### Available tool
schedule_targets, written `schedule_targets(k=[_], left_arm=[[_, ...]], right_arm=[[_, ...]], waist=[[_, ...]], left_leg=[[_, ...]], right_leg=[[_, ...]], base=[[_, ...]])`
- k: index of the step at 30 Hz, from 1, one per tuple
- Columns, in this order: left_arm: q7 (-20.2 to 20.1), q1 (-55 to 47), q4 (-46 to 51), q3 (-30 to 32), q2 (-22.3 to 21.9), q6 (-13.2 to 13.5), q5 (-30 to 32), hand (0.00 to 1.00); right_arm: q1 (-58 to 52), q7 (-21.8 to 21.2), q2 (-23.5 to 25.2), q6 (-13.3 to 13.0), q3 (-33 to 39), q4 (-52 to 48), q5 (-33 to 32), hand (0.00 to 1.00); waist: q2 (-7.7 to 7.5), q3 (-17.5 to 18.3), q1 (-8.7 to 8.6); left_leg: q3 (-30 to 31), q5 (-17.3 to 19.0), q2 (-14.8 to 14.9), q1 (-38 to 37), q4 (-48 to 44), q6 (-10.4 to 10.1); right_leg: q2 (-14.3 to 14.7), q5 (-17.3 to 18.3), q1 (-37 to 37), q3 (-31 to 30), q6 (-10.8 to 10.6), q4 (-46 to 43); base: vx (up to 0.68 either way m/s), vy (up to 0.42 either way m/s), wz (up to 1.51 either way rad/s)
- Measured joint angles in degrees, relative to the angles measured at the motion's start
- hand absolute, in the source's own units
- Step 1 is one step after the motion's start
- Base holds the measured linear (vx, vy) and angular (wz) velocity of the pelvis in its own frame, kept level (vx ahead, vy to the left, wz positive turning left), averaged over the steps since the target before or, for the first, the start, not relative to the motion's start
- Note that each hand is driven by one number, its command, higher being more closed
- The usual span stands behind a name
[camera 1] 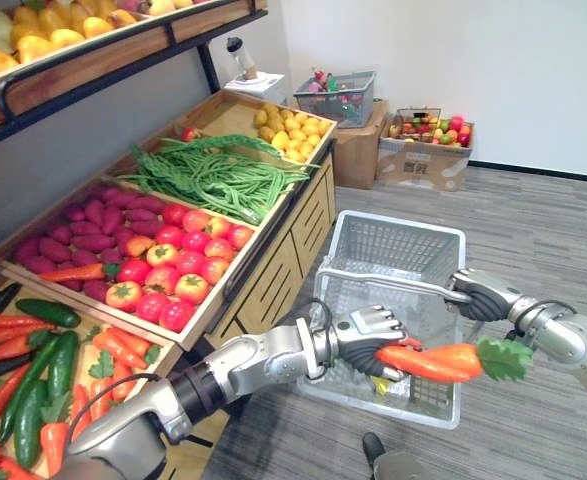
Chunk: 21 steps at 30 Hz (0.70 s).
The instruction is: Pick vegetable in the basket
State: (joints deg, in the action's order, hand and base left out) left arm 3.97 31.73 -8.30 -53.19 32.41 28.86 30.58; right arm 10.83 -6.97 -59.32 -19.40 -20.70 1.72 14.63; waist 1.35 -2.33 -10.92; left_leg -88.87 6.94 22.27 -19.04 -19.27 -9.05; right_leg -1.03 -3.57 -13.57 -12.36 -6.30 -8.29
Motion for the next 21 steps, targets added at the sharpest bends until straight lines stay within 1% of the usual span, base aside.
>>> schedule_targets(k=[1,2,4,5,6,9,12,15,19,21], left_arm=[[0.0,0.0,-1.01,0.0,-0.07,-0.07,0.12,1.0],[0.01,0.0,-2.74,0.01,-0.3,-0.33,1.3,1.0],[0.01,-0.01,-4.2,0.01,-0.4,-0.53,2.31,1.0],[0.08,-0.01,-5.82,0.11,-0.66,-0.83,2.78,1.0],[0.12,-0.01,-6.69,0.17,-0.84,-1.16,4.14,1.0],[0.13,-0.01,-9.62,0.26,-1.45,-2.0,5.64,1.0],[0.14,-0.01,-12.1,0.62,-2.82,-2.1,6.82,1.0],[0.17,-0.01,-13.28,0.89,-3.57,-2.35,7.01,1.0],[0.27,-0.01,-16.12,1.84,-4.95,-2.88,9.01,1.0],[0.32,-0.01,-17.05,1.91,-5.52,-3.21,9.09,1.0]], right_arm=[[0.21,-0.36,-0.47,0.0,-0.59,-0.69,-0.01,1.0],[0.22,-1.25,-0.56,-0.06,-0.98,-1.52,-0.05,1.0],[0.29,-2.15,-1.05,-0.12,-1.67,-2.1,-0.42,1.0],[0.3,-2.48,-1.84,-0.12,-2.71,-2.56,-1.64,1.0],[0.3,-2.71,-1.86,-0.11,-2.87,-2.91,-1.7,1.0],[0.3,-4.14,-1.87,-0.35,-3.24,-4.05,-2.43,1.0],[0.31,-4.65,-2.18,-0.37,-4.32,-4.29,-4.28,1.0],[0.31,-4.72,-2.26,-0.36,-4.49,-4.73,-4.51,1.0],[0.67,-4.88,-2.67,-0.27,-4.52,-5.49,-4.72,1.0],[0.7,-4.95,-2.67,-0.06,-4.67,-5.53,-5.75,1.0]], waist=[[0.01,-0.01,-0.04],[0.04,0.0,-0.44],[0.18,-0.01,-0.88],[0.28,-0.04,-1.08],[0.31,-0.03,-1.25],[0.35,-0.05,-1.4],[0.38,-0.07,-1.59],[0.38,-0.07,-1.68],[0.43,-0.13,-1.66],[0.45,-0.16,-1.67]], left_leg=[[-0.3,0.0,0.11,-0.09,-0.15,0.0],[-0.5,0.0,0.63,-0.25,-0.55,0.0],[-0.53,-0.01,1.11,-0.22,-0.88,-0.01],[-0.72,-0.06,1.26,-0.19,-0.92,-0.07],[-0.9,-0.1,1.3,-0.18,-0.94,-0.11],[-1.47,-0.13,1.36,-0.22,-1.04,-0.16],[-1.56,-0.13,1.39,-0.26,-1.07,-0.17],[-1.69,-0.12,1.39,-0.28,-1.14,-0.18],[-2.4,-0.07,1.4,-0.26,-1.46,-0.24],[-2.97,-0.06,1.6,-0.36,-1.78,-0.25]], right_leg=[[-0.07,-0.03,-0.21,0.58,0.01,-0.01],[-0.05,-0.08,-0.31,1.56,-0.01,-0.06],[0.18,-0.1,-0.34,1.87,0.06,-0.06],[0.34,-0.11,-0.49,1.9,0.09,-0.08],[0.44,-0.15,-0.69,1.87,0.15,-0.21],[0.74,-0.32,-1.19,1.53,0.4,-0.83],[0.82,-0.32,-1.2,1.45,0.4,-0.83],[0.91,-0.3,-1.31,1.28,0.38,-0.82],[1.25,-0.03,-2.08,0.65,0.17,-0.89],[1.48,-0.04,-2.36,0.55,0.18,-0.9]], base=[[-0.06,-0.027,-0.21],[-0.07,-0.041,-0.13],[-0.05,-0.045,-0.02],[-0.04,-0.035,-0.03],[-0.04,-0.031,-0.06],[-0.04,-0.021,-0.09],[-0.05,-0.017,-0.02],[-0.05,-0.013,-0.03],[-0.06,-0.023,-0.08],[-0.04,-0.026,-0.12]])
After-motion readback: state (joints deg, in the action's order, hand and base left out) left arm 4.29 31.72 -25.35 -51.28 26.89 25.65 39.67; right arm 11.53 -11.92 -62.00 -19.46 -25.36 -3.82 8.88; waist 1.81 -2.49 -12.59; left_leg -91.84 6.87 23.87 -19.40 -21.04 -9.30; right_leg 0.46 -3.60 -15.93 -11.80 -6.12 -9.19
